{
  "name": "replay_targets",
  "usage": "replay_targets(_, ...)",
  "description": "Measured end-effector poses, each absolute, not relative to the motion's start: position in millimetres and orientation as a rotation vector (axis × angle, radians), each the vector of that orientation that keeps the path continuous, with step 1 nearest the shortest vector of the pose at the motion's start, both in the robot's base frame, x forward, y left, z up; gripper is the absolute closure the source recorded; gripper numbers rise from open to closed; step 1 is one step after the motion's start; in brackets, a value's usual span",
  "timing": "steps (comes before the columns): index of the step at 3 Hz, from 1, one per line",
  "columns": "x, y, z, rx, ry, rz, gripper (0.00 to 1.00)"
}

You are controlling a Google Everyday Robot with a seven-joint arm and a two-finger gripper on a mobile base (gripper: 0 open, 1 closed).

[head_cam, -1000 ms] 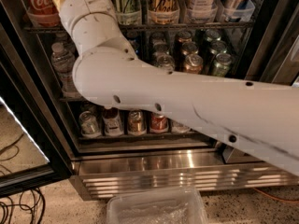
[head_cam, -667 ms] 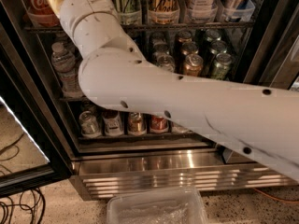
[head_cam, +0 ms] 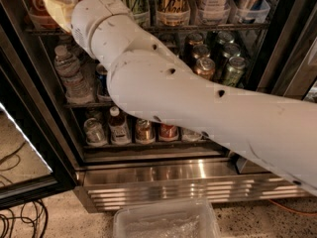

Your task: Pick coke can from top shelf of fridge

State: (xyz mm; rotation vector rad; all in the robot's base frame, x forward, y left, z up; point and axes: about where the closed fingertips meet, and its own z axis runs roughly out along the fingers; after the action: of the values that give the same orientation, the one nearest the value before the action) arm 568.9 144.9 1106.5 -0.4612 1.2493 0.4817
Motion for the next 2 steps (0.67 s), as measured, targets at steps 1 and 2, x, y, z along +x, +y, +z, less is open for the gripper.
replay_targets(1, 560.2, 129.6, 1074.6, -0.535, 1.365, 0.464, 1.00)
replay_targets(2, 554.9, 112.6, 1044.7, -0.601, 1.463, 0.430, 1.00)
